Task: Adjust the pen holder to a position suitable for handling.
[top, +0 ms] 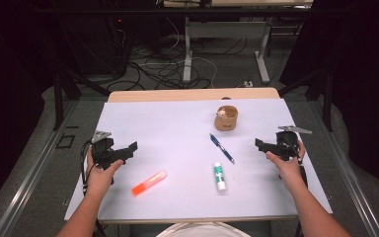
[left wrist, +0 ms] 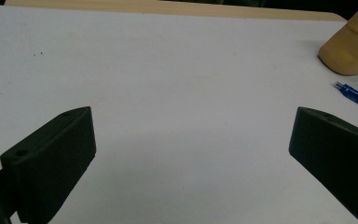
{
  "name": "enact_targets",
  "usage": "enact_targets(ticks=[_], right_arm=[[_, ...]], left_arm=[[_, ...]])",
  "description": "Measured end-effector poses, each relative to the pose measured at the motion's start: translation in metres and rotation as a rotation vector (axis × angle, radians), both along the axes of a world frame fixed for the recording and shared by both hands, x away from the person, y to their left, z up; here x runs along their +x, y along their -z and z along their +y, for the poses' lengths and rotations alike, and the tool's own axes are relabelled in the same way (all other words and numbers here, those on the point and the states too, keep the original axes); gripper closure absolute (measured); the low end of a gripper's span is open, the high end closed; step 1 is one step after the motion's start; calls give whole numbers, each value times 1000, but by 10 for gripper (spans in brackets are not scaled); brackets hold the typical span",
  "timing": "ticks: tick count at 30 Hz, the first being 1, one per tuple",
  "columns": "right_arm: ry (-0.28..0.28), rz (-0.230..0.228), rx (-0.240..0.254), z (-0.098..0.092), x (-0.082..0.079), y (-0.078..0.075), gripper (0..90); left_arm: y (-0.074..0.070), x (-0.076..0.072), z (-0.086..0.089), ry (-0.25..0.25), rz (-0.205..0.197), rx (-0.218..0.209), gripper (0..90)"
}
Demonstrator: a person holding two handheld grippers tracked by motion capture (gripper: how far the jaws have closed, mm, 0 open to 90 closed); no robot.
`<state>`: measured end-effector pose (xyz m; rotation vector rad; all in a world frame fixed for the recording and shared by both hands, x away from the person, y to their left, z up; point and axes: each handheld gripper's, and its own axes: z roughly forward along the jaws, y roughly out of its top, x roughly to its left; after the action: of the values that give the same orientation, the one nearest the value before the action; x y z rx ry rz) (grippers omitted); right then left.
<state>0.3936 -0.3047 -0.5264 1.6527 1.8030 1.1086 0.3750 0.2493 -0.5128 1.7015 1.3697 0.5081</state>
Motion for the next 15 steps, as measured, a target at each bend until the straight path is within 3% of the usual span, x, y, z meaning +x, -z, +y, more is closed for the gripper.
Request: enact_targets(ticks=[5,6,10,15], right_arm=[[-20,4,-3,2,2,0,204],[-19,1,-21,5,2,1,275],[-33,21,-5,7,5,0,343],[-62,10,-3,12,15,-14,393]], left_arm=[[0,-2,3,-7,1,-3,5],[1,-3,4,-10,1,-1,5],[0,-4,7,-25,-1,8,7],[2,-8,12,-32,8,-6,9]])
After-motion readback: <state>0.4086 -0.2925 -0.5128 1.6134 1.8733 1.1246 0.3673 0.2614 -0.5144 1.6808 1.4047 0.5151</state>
